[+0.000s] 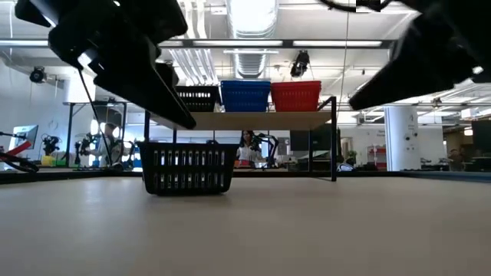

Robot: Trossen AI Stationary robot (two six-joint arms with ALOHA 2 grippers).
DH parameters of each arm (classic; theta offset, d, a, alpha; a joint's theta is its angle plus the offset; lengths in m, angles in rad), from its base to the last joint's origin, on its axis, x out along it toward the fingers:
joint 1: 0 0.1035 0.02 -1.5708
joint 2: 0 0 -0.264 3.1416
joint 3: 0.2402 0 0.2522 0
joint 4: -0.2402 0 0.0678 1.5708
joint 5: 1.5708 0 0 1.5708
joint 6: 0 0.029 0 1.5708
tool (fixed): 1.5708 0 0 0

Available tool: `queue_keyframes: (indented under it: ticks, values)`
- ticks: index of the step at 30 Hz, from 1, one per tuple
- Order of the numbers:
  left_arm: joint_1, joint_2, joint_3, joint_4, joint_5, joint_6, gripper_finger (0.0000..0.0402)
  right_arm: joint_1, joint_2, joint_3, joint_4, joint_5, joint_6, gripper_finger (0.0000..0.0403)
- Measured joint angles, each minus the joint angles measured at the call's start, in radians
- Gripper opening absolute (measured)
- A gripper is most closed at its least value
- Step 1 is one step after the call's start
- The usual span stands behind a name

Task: Stack baskets on shelf by color
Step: Stack the black bin on the black bins on the shelf

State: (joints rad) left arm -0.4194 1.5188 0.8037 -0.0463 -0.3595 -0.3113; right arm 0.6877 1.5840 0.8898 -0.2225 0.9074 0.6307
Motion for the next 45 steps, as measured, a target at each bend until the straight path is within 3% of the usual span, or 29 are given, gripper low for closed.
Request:
queue_keyframes:
  ticks: [3,7,16,24,26,32,35,38,41,45]
  values:
    - [0.000,0.055,0.039,0.000,0.003,-0.034,0.0216,0.056,-0.008,-0.054,0.002,0.140,0.058,0.0095]
    - [0.002,0.105,0.067,0.004,-0.005,-0.099,0.0201,0.096,0.002,-0.097,0.003,0.229,0.129,0.0086]
    - [0.002,0.160,0.064,-0.015,-0.028,-0.122,0.0147,0.120,0.060,-0.110,0.031,0.238,0.197,0.0073]
    - [0.006,0.117,0.063,-0.023,-0.019,-0.020,0.0027,0.119,0.088,-0.110,0.057,0.245,0.207,0.0077]
    - [0.005,0.082,0.062,-0.038,-0.014,-0.004,0.0008,0.119,0.088,-0.109,0.057,0.245,0.201,0.0077]
    - [-0.021,-0.089,0.093,-0.153,-0.028,0.052,0.0003,0.119,0.088,-0.096,0.057,0.245,0.184,0.0069]
    - [-0.051,-0.201,0.120,-0.200,-0.104,0.113,0.0002,0.119,0.088,-0.091,0.057,0.246,0.180,0.0068]
    - [-0.060,-0.306,0.147,-0.198,-0.177,0.274,0.0001,0.119,0.088,-0.091,0.056,0.246,0.179,0.0070]
    - [-0.002,-0.407,0.174,-0.194,-0.246,0.472,0.0000,0.117,0.088,-0.091,0.056,0.246,0.171,0.0073]
    - [0.157,-0.528,0.201,-0.191,-0.279,0.669,0.0000,0.117,0.088,-0.088,0.056,0.247,0.171,0.0070]
